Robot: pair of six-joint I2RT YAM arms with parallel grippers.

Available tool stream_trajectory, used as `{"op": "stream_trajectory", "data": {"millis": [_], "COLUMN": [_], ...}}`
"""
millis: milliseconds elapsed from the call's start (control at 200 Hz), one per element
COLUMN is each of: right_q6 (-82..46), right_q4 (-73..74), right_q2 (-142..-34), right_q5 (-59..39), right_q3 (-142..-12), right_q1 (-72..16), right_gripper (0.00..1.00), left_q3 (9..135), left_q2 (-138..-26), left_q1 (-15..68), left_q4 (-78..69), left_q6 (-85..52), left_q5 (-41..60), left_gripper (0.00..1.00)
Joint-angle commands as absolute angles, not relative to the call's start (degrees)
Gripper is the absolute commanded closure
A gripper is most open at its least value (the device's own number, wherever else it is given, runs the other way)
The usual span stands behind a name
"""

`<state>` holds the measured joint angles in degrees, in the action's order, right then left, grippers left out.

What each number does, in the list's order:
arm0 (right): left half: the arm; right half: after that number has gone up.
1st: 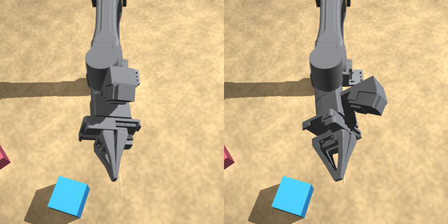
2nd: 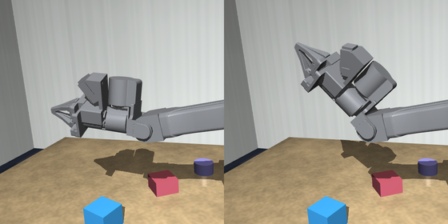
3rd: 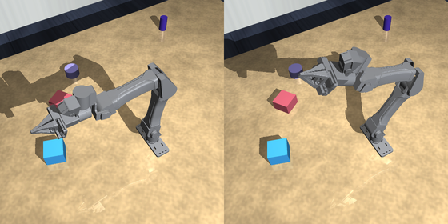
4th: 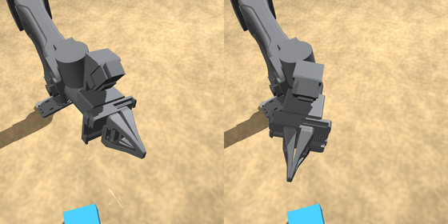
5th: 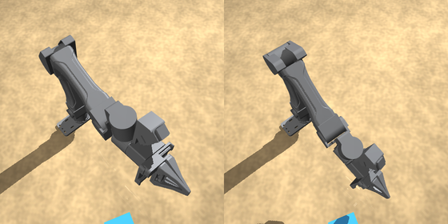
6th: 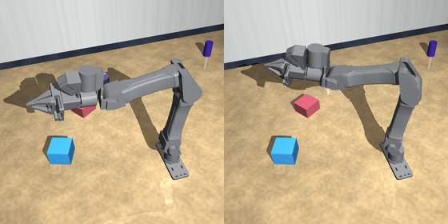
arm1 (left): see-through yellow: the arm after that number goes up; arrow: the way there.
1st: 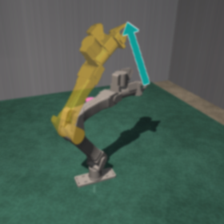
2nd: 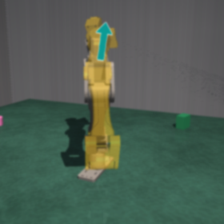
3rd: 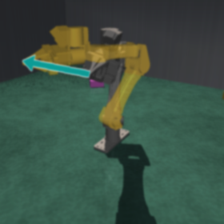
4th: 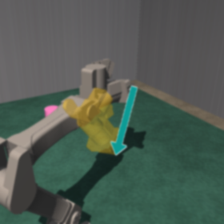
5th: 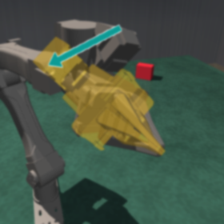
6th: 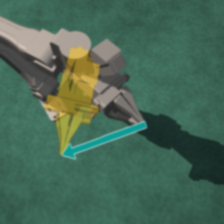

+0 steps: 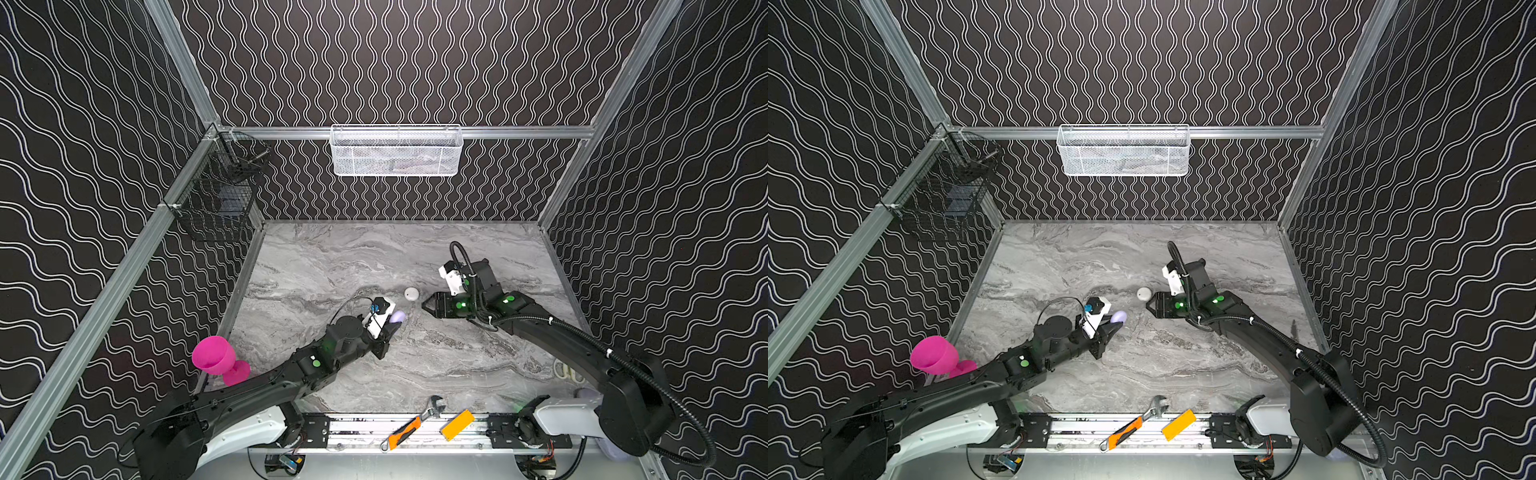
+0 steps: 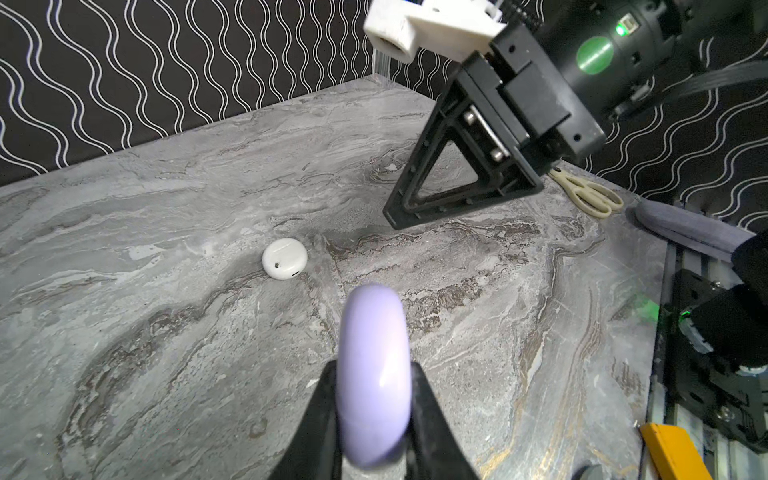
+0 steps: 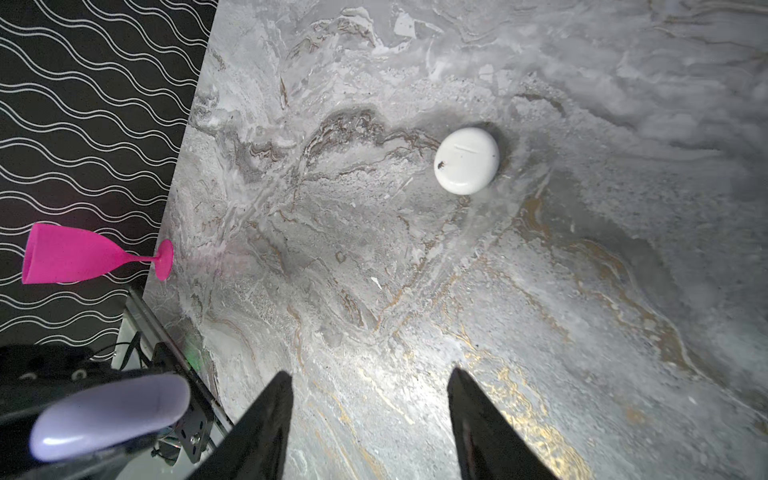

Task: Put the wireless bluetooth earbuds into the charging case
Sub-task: 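Carry the case toward the white case with the left gripper while the right withdraws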

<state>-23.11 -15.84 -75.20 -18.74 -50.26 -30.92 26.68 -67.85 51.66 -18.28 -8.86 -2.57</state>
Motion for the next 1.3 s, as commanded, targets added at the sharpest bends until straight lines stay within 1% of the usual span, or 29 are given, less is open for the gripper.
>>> {"op": "stream_trajectory", "data": {"millis": [0, 235, 400, 536, 766, 901, 1166, 1296], "right_q6": [-23.4, -23.6, -23.3, -22.7, -23.6, -23.8, -24.8, -24.6], "right_q4": [-10.9, -8.2, -6.7, -5.5, 0.5, 1.5, 2.7, 3.4], "right_q2": [-73.7, -72.7, -70.4, -68.5, -65.8, -64.0, -64.0, -62.7], "right_q5": [-20.9, -22.4, -19.3, -15.8, -17.7, -16.4, -14.9, -13.4], "right_q3": [-47.9, -43.6, -40.7, -38.1, -32.6, -30.8, -28.5, -27.2], "right_q1": [-29.9, -27.9, -27.0, -26.9, -26.9, -26.8, -26.8, -26.8], "right_gripper": [0.38, 0.37, 0.37, 0.37, 0.37, 0.36, 0.36, 0.36], "left_q3": [28.9, 33.4, 36.4, 37.8, 41.2, 43.6, 47.3, 48.7], "left_q2": [-70.0, -73.8, -76.0, -77.6, -81.2, -83.3, -89.4, -91.7], "left_q1": [50.6, 47.3, 45.4, 43.2, 40.2, 38.5, 34.7, 33.4], "left_q4": [-18.2, -14.5, -10.6, -9.9, -8.2, -7.0, -7.5, -7.2], "left_q6": [-10.6, -11.8, -11.2, -12.0, -12.7, -13.0, -16.6, -17.7], "left_q5": [-1.0, 2.5, 3.7, 6.6, 10.7, 13.2, 20.4, 22.1], "left_gripper": [0.99, 0.99, 0.99, 0.99, 0.99, 0.99, 0.99, 0.99]}}
